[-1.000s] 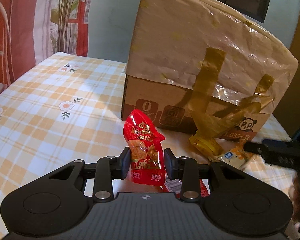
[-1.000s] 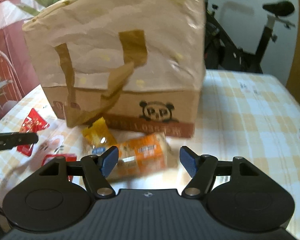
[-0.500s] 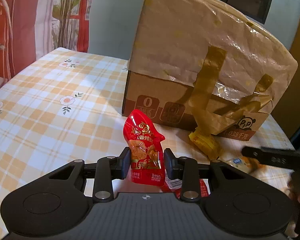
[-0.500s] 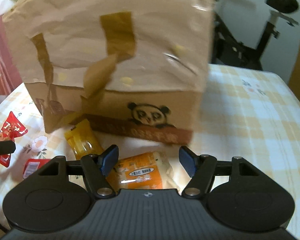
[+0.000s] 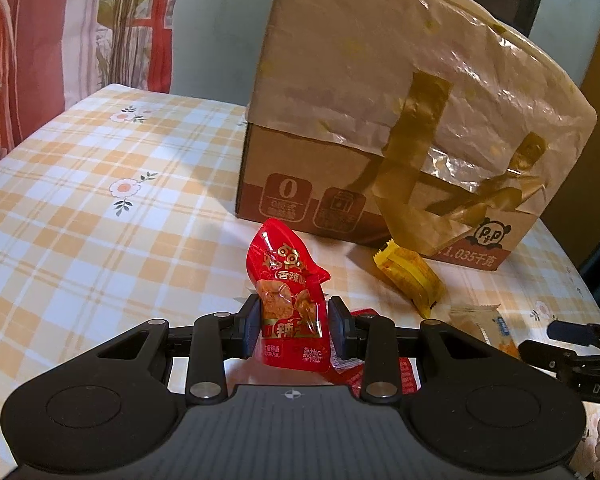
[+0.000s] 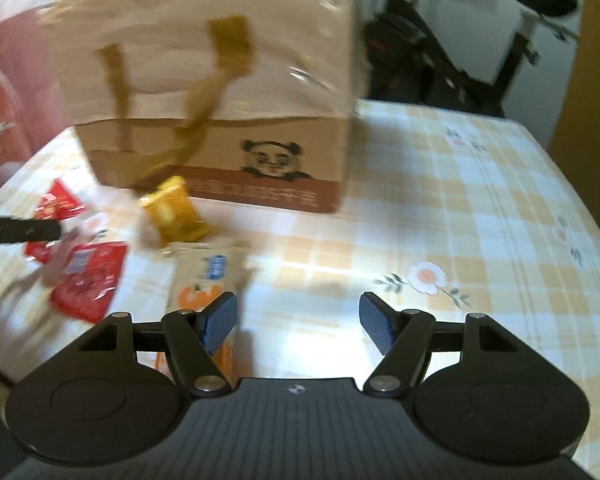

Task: Organize snacks
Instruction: 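Grasp a red candy packet with the left tool while the right tool grasps the orange-white biscuit bar, then carry the red packet with the left tool while the right tool carries the biscuit bar to the box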

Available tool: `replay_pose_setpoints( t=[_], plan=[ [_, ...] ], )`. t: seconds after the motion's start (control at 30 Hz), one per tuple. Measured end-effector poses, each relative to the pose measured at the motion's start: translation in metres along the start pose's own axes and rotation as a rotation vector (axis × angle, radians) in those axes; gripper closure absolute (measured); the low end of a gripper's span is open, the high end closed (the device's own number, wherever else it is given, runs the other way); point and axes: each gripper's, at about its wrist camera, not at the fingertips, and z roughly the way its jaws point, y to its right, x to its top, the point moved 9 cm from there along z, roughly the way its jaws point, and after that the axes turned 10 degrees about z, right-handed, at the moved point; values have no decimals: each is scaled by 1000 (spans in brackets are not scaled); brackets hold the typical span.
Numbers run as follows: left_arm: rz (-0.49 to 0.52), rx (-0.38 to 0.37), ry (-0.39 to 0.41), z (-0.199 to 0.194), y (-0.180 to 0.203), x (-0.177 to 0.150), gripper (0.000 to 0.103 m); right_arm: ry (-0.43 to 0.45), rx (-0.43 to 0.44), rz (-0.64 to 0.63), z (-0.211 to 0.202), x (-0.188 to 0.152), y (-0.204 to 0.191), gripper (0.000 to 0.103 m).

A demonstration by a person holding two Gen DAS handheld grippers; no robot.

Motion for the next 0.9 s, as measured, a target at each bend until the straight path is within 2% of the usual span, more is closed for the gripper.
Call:
replay_pose_setpoints(
  t=[0.3, 0.43, 0.57, 0.63, 0.7, 0.77, 0.83, 0.9],
  plan=[
    [3, -8, -2, -1, 0, -2, 66, 40, 103, -28, 0, 12, -33, 32],
    [10, -11, -4, -1, 2, -3, 66, -21, 155, -41, 7, 6, -48, 32],
    [6, -10, -4, -1, 1, -3, 66, -85, 159, -35, 19, -9, -52, 34],
    [9, -12, -5, -1, 1, -3, 66, -86, 167, -28, 21, -11, -51, 35],
    [13, -13, -5, -2, 2, -3, 66, -68, 158, -31, 20, -10, -48, 41],
    [14, -12, -4, -2, 2, -3, 66, -51, 119, -31, 21, -8, -41, 53],
    [14, -12, -3, -2, 2, -3, 66, -47, 93, -13, 23, -7, -34, 60],
    [16, -13, -1, -3, 2, -3, 66, -36, 79, -7, 23, -5, -30, 61]
  ],
)
